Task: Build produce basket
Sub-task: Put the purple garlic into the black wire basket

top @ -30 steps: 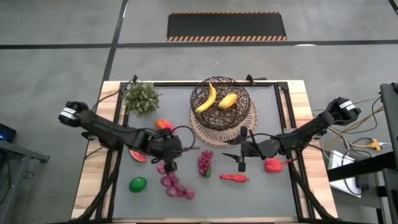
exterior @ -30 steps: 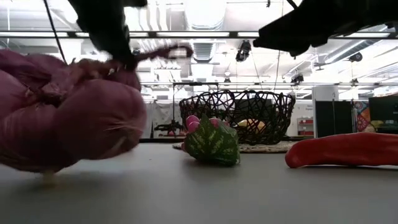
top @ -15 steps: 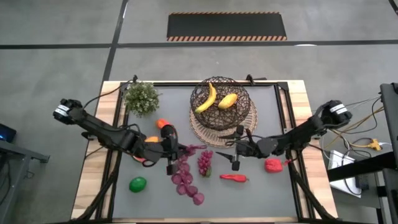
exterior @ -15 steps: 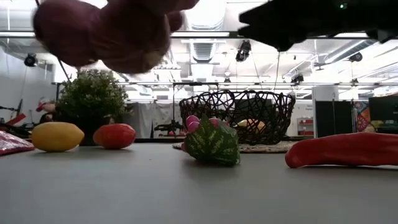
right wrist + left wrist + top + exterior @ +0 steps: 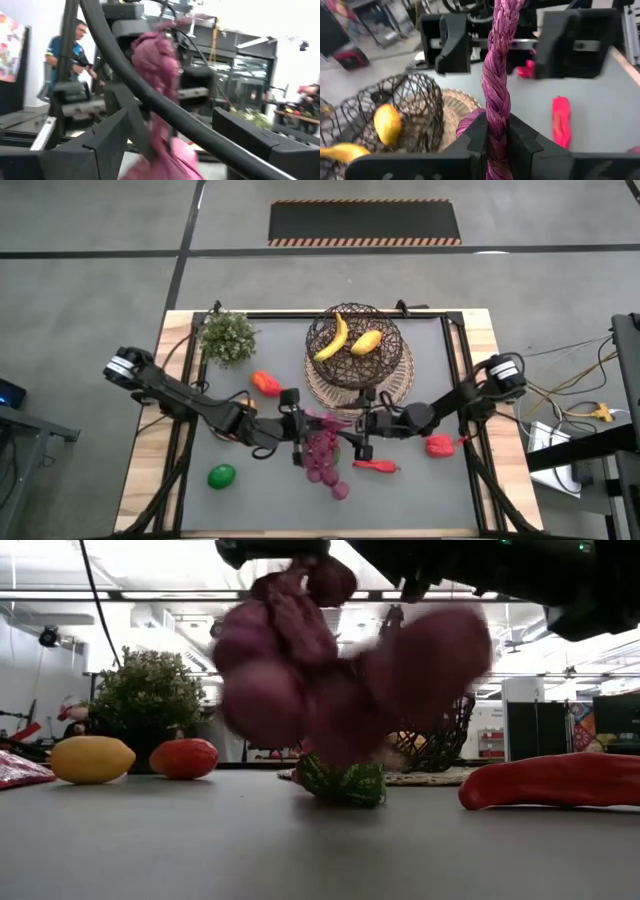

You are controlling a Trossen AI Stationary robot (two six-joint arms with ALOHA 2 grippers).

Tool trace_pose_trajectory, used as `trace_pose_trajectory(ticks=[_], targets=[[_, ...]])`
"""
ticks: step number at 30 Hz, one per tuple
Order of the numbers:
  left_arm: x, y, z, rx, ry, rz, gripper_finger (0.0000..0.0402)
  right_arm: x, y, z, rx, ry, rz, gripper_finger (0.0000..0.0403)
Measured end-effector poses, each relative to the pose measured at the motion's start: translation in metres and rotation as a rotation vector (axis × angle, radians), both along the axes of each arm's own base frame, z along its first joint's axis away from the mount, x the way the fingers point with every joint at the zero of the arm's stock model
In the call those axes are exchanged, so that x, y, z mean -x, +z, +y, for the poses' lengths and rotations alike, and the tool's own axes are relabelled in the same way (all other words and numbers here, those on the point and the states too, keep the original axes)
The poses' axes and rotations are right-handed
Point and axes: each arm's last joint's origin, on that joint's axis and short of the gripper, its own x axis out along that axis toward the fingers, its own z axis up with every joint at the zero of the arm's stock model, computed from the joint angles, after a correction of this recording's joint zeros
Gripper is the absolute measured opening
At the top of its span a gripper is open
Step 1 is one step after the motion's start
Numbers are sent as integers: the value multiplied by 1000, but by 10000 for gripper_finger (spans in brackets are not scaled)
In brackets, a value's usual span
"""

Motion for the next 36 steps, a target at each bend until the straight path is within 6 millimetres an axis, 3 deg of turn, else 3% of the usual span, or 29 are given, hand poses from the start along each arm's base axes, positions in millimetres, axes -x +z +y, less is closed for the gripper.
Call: trace_pose_trajectory(ticks=[12,29,36], targets=[[-12,-8,7,-21,36,-12,29,-11,7,4,38,13,-9,219],[-12,-7,7,-17,24,-14,29,-11,6,3,53,-4,9,24],[-12,-8,7,-40,19,-6,39,-12,6,4,68,-3,12,15]])
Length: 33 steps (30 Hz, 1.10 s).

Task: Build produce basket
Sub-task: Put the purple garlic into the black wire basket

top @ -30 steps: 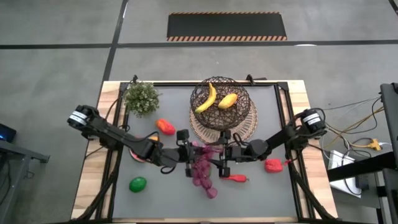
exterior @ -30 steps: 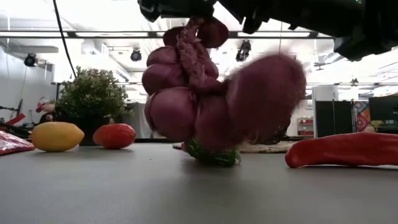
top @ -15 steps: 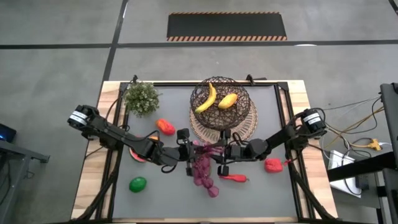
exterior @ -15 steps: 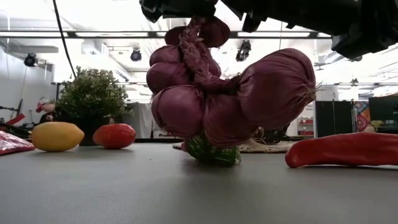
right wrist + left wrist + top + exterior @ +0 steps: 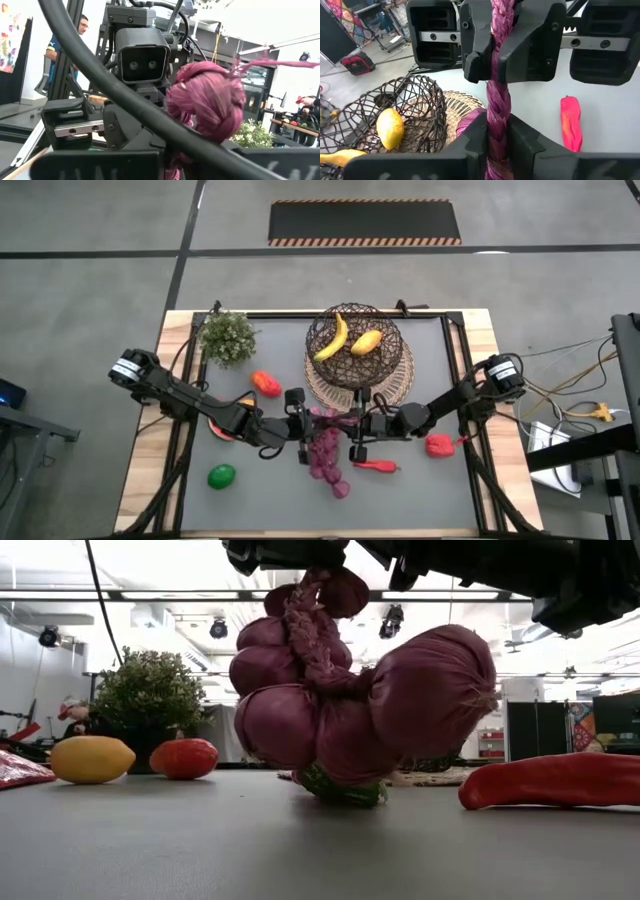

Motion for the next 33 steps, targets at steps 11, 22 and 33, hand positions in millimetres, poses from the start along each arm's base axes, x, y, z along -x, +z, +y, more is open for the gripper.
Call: trace_pose_trajectory(ticks=[11,22,33], targets=[[11,14,6,-137,-21,38,178,5,16,-1,35,-7,-22,14],[50,44,21,-288,-63,40,207,24,105,-13,64,-154,148,13],[78,21,33,-305,-62,-34,207,27,210,-55,104,-588,314,13]])
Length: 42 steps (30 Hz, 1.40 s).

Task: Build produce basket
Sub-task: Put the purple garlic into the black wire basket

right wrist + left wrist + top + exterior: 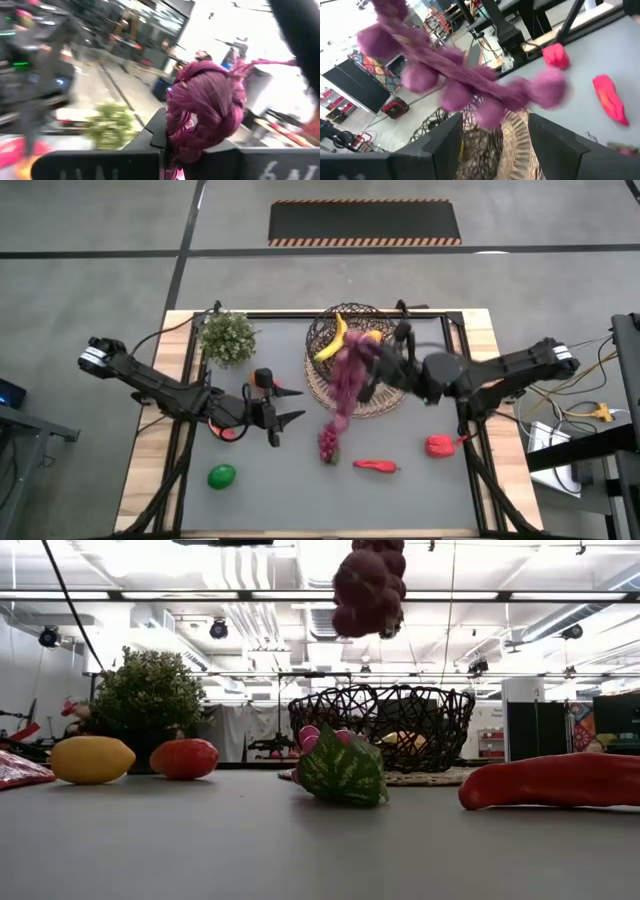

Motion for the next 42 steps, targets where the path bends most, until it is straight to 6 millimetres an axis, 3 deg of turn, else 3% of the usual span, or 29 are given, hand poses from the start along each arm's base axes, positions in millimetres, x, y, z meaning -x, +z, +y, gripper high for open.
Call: trace_pose_trajectory(ticks=[4,9,14,19,28,42], targets=[[5,-14,2,-22,-3,-11,207,1,22,-31,7,-110,-3,13],[9,-7,4,-77,-5,-97,207,6,36,-77,18,-252,-39,13],[16,-7,6,-62,-1,-111,207,10,25,-120,-73,-273,-80,13],[19,-10,9,-53,44,-91,207,16,6,-150,-178,-340,-63,13],[19,-10,9,-60,51,-91,207,21,-26,-169,-271,-415,-42,13],[19,-10,9,-82,50,-85,207,20,-72,-175,-241,-413,-210,13]])
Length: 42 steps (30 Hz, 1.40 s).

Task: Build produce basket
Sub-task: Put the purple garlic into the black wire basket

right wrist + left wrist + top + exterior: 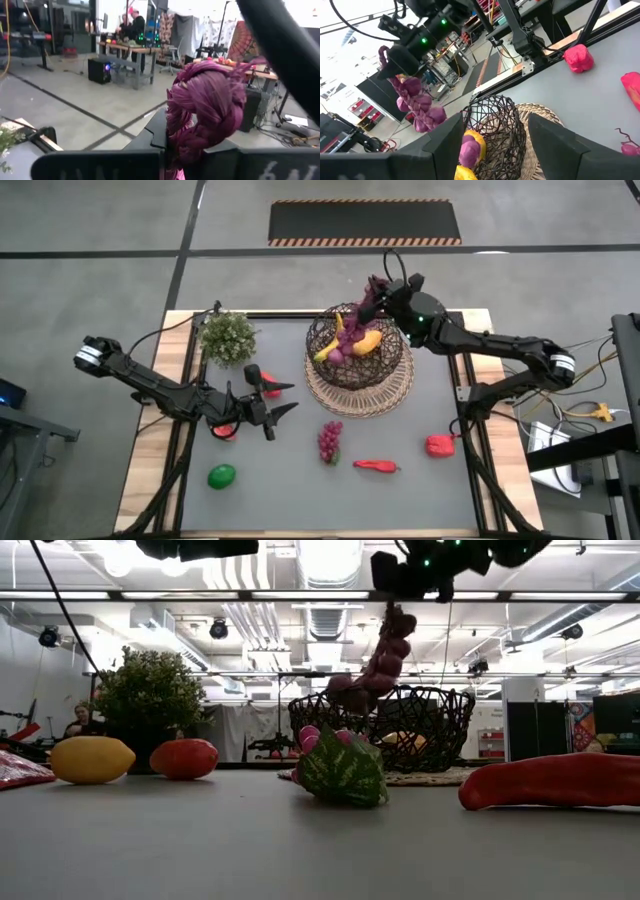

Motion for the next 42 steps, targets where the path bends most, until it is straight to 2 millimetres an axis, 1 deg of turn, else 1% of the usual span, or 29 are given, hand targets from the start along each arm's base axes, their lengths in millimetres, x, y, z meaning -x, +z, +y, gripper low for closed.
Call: trace_pose_trajectory(ticks=[6,14,24,28,31,36,38,42], targets=[[0,0,0,0,1,0,207,-10,-34,-6,-8,-48,92,13],[0,0,0,-1,1,0,207,-30,-61,-15,4,-68,176,13],[0,0,0,-1,1,1,207,-53,-83,-25,1,-90,276,13],[0,0,0,-1,1,1,207,-62,-91,-31,15,-159,345,13],[0,0,0,-1,1,1,207,-67,-97,-34,28,-190,393,13],[0,0,0,-1,1,1,207,-76,-102,-37,27,-187,412,15],[0,0,0,-3,2,1,207,-78,-102,-38,27,-185,416,25],[0,0,0,-3,2,1,207,-80,-102,-39,23,-185,418,66]])
